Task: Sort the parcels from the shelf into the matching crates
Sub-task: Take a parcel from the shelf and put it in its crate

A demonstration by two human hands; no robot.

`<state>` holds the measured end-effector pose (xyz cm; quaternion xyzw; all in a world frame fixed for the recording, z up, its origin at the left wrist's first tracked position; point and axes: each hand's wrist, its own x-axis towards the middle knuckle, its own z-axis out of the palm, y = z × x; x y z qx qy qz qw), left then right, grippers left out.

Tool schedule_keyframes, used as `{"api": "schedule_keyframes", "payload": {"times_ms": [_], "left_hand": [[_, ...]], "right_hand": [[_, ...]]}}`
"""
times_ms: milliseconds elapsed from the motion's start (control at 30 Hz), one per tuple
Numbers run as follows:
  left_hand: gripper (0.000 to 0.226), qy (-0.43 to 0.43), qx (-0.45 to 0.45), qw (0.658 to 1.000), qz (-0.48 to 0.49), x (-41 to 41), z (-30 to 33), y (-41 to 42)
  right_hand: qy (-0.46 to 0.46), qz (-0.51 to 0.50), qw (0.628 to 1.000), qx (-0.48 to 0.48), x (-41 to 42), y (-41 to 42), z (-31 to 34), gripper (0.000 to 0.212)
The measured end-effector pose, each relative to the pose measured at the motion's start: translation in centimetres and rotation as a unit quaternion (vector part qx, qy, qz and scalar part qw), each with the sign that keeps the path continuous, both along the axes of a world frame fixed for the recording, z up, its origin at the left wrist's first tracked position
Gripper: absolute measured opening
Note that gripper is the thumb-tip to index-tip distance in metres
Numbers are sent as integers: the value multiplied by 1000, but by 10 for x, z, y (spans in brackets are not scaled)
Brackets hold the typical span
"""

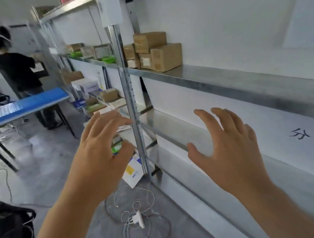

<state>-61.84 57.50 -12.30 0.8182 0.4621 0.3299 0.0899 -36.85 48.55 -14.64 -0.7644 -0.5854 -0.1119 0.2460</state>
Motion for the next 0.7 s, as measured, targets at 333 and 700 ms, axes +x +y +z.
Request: {"api": "schedule_keyframes", "payload": {"times_ms": [333,700], "left_hand": [[48,29,0,999,-25,74,28,172],[49,26,-27,996,-84,156,55,366]], "right_hand": [[44,38,991,120,76,185,51,68],[24,11,996,85,106,368,81,74]]}}
